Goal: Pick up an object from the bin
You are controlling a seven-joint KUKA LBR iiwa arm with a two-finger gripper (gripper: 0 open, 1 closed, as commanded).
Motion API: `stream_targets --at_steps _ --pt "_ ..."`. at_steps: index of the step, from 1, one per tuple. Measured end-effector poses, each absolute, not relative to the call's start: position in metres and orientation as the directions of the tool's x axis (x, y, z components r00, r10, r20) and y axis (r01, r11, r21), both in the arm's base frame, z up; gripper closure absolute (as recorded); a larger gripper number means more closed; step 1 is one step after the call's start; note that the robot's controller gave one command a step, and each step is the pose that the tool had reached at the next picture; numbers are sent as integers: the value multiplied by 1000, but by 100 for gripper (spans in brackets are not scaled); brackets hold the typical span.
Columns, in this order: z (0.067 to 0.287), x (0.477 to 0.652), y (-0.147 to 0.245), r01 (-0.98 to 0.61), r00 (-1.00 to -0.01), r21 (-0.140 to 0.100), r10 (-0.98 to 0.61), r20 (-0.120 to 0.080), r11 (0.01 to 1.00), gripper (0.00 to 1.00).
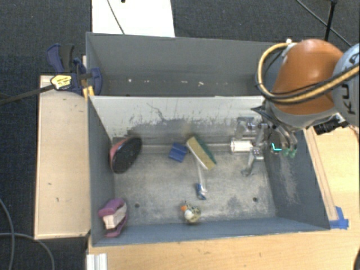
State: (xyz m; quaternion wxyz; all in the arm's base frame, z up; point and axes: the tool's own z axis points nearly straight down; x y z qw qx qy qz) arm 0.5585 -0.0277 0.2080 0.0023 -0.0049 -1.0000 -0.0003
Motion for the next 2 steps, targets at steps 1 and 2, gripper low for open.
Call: stream_targets --at_steps 1,2 --pt "78 587 36 -849 -527 -18 -849 -24 528 0" --pt "81 589 37 -846 -532 -21 -846 -30 533 0"
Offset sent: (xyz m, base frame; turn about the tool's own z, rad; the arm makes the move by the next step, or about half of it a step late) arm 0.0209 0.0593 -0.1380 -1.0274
